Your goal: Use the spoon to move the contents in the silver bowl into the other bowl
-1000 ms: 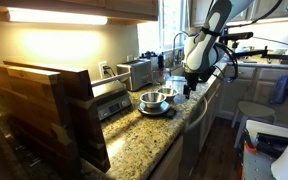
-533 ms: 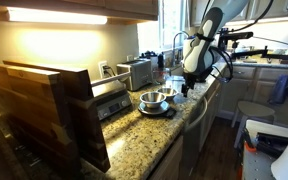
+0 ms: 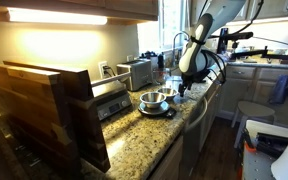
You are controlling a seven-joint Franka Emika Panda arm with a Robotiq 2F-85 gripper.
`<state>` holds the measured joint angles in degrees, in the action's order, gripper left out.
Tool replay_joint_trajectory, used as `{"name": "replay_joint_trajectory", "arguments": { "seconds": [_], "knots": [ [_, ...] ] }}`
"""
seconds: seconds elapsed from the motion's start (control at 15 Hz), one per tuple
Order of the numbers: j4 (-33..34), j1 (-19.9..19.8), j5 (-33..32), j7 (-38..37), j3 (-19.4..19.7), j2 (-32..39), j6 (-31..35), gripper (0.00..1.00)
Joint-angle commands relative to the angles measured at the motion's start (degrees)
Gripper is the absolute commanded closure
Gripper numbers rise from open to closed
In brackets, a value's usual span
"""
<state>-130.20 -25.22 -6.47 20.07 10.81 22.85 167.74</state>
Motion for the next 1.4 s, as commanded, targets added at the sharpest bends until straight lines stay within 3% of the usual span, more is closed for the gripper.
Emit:
{"name": "replay_joint_trajectory", "arguments": {
  "seconds": [0.0,0.73,0.8,0.93,1.33],
  "knots": [
    [1.95,-4.32,3.04,4.17,-3.56,1.9,1.11,0.0],
    [5.74,-15.7,7.64,13.94,-13.57,5.4,-0.18,0.0],
    [5.9,-16.58,7.71,14.55,-14.4,5.64,-0.32,0.08],
    [6.32,-18.06,7.62,15.3,-15.78,6.26,-0.59,0.12],
    [6.72,-20.92,7.66,17.04,-18.27,6.75,-0.96,0.02]
  ]
}}
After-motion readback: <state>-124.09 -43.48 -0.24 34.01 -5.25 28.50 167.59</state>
